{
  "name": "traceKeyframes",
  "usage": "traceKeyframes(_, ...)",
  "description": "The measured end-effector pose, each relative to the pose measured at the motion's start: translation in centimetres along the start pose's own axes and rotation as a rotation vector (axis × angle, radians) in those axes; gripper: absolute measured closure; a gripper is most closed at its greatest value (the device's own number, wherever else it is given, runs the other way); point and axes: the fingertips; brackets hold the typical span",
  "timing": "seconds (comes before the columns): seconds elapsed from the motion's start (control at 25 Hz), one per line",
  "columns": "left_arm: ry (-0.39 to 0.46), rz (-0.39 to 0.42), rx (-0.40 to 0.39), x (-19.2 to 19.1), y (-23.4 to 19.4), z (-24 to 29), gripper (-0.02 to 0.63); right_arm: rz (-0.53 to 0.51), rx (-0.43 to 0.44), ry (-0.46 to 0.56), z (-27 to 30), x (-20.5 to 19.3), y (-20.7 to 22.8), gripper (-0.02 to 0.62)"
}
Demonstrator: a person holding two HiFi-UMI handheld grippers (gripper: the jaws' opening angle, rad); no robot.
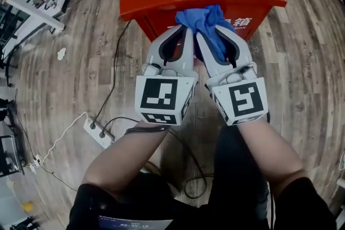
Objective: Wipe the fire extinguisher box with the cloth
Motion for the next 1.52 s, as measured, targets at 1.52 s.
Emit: traceKeyframes(1.52, -0.160, -0.065, 0.052, -9.4, 8.3, 7.8, 0.606, 0.039, 0.108, -0.103, -4.0, -11.2, 9.5, 0.483)
Point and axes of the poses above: the fingertips, and each gripper's own axes: z forward along the fingers, y to its right, x out of its top, and after that the axes turned 10 degrees about -x, right-handed
